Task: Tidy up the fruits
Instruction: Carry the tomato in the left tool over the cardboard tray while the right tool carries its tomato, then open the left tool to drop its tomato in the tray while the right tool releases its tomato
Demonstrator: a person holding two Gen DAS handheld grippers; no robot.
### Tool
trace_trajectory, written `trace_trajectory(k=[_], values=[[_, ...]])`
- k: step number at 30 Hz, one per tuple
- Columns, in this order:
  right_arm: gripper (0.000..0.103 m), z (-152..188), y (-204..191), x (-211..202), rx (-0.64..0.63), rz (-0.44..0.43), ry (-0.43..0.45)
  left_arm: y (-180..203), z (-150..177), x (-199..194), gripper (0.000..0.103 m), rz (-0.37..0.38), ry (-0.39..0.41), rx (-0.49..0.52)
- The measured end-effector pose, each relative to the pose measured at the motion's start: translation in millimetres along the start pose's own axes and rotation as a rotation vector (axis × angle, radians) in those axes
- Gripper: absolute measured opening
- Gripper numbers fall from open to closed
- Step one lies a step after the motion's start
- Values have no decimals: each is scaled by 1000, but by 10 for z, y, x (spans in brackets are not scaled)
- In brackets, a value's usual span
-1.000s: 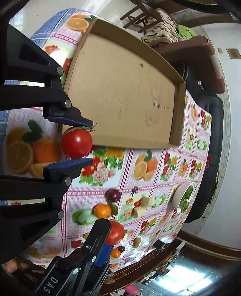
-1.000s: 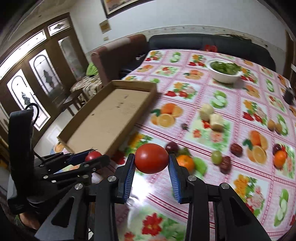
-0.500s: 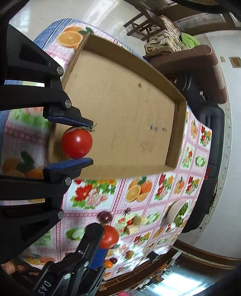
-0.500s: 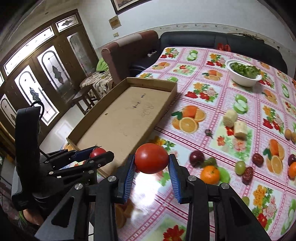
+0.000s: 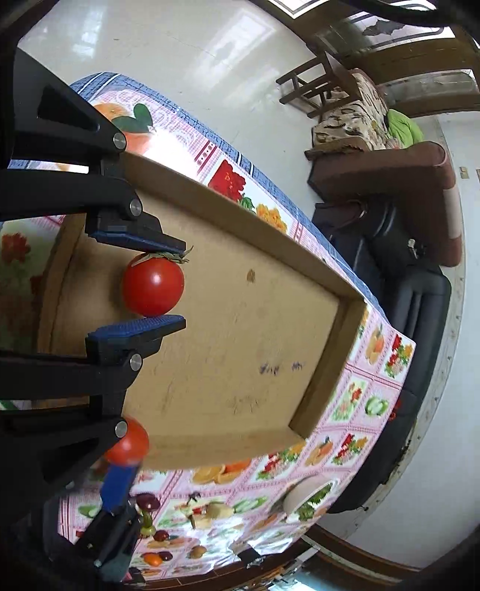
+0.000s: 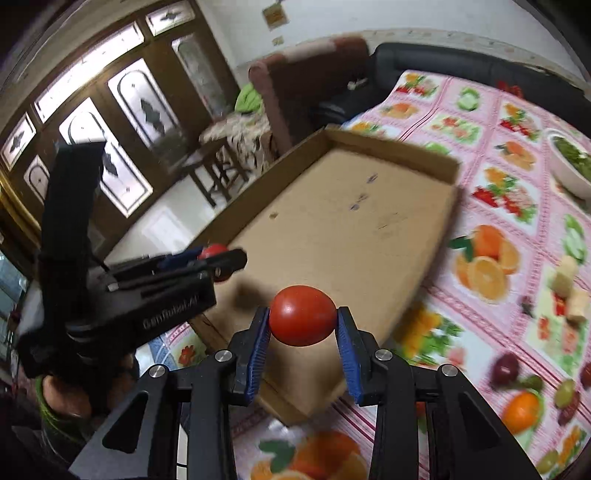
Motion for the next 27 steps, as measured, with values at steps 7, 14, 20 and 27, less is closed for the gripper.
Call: trace_trajectory(k=[7, 14, 20, 27], values=[[36, 27, -165, 385, -52, 25, -107, -3, 84, 160, 31, -22, -63, 18], [47, 54, -183, 386, -70, 43, -110, -8, 93, 132, 32, -21, -59, 21], [52, 95, -117, 159, -45, 25, -66, -50, 72, -53, 44, 11, -18, -18], [62, 261, 72, -441, 7, 27, 56, 95, 108, -229, 45, 49, 14, -45]])
Point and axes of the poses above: each gripper's, at about its wrist camera, not at the fingertips, and x roughly the way its jaws point, y to its right, z to its underside, the point moved 1 cm from there along x, roughly the way its jaws point, and after that the axes turned 1 degree about z, right-handed, at the moved point
